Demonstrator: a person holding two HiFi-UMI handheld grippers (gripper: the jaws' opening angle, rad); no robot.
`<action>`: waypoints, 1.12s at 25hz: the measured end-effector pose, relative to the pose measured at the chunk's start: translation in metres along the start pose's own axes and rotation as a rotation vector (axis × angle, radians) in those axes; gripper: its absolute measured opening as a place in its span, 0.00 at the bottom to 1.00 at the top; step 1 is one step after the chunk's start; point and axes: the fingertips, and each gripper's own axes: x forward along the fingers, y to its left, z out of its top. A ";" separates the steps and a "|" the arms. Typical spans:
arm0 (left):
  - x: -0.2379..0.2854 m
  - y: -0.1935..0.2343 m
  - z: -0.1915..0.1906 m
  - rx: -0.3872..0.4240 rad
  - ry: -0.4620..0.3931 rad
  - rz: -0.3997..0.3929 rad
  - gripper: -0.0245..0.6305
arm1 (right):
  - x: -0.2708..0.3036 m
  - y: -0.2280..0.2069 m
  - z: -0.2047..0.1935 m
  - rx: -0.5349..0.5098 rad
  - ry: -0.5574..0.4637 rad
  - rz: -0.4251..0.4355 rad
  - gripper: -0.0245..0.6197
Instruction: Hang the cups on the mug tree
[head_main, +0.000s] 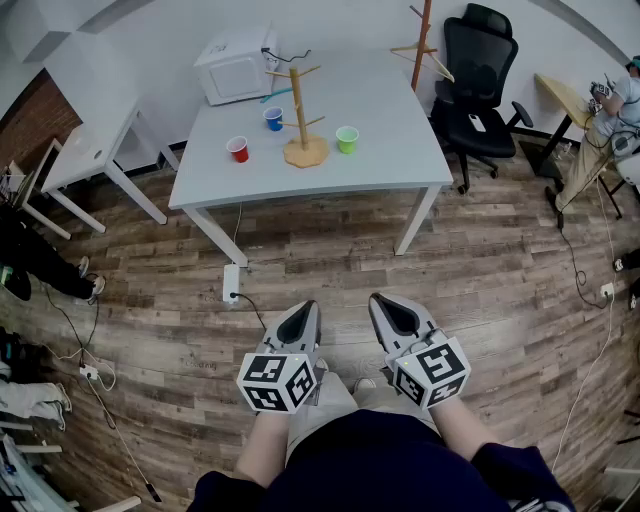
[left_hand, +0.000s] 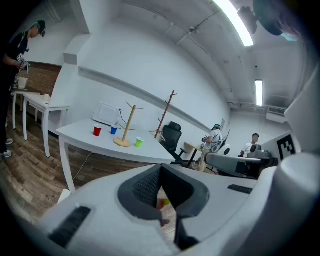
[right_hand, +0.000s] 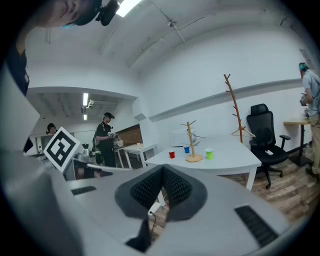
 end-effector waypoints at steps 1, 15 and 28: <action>-0.002 -0.004 -0.001 0.003 -0.002 0.002 0.06 | -0.004 -0.001 -0.001 0.002 0.000 0.000 0.08; -0.004 -0.032 -0.001 -0.004 -0.035 0.041 0.06 | -0.030 -0.014 0.001 0.015 -0.024 0.044 0.08; 0.012 -0.051 -0.018 -0.021 -0.029 0.071 0.06 | -0.038 -0.028 -0.010 -0.005 0.027 0.124 0.08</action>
